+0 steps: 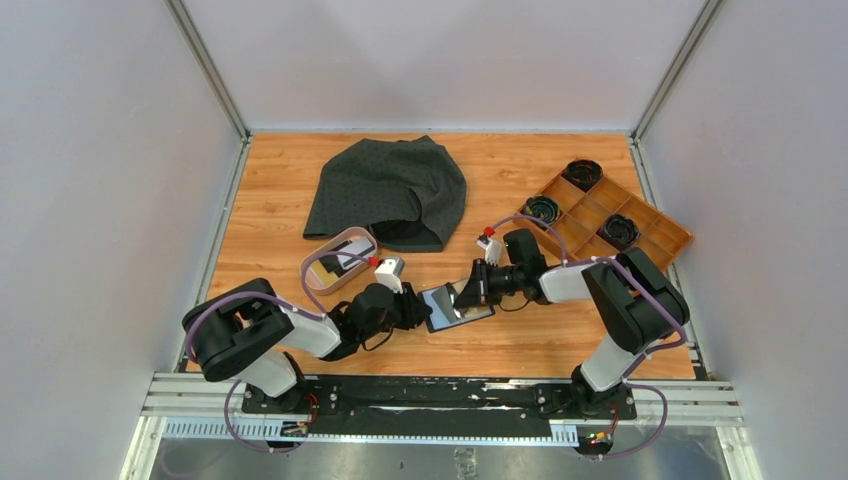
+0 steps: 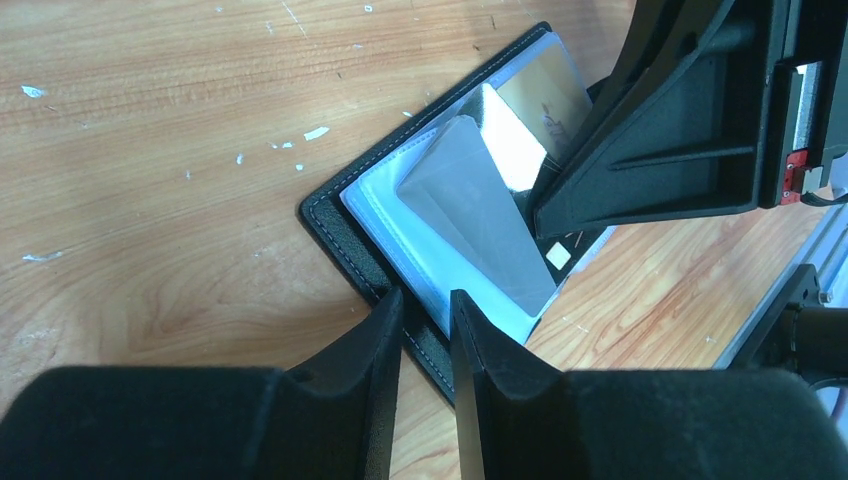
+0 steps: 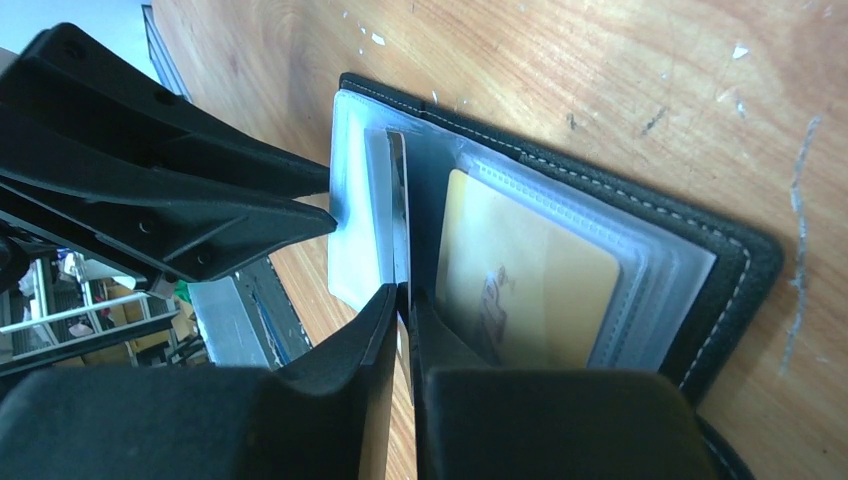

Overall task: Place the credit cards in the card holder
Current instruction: Insert the credit card into the card holder.

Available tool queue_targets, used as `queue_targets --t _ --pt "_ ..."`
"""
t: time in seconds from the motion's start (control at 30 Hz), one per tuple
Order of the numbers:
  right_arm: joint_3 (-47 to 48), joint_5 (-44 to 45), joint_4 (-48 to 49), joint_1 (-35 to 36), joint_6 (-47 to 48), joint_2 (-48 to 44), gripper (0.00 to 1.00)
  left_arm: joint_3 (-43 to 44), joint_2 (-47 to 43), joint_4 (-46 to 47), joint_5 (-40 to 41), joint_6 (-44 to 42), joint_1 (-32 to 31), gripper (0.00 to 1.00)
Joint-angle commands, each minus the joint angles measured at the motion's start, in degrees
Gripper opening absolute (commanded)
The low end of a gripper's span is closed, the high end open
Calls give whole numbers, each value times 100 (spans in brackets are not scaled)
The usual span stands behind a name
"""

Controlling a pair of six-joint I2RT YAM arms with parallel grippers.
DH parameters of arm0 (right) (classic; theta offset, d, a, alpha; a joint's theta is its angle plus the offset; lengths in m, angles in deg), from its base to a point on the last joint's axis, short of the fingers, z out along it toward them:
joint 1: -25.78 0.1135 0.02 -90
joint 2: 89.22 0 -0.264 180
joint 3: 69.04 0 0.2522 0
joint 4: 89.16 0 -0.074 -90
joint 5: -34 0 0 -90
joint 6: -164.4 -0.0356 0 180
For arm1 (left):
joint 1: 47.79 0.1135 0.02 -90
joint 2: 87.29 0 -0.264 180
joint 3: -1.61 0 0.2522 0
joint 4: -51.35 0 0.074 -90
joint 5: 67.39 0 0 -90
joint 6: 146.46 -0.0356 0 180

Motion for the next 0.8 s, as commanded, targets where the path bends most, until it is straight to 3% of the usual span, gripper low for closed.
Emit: queue_targets --t 0.0,0.4,0.77 --pt "53 171 -728 165 461 -10 14 -72 36 -301 -105 -14 -14 26" --pt "365 292 -1380 170 1151 -191 31 -150 -239 -304 -40 -5 -17 28" --pt "522 268 -1672 170 1362 -83 39 -120 -779 -500 5 -13 50 32"
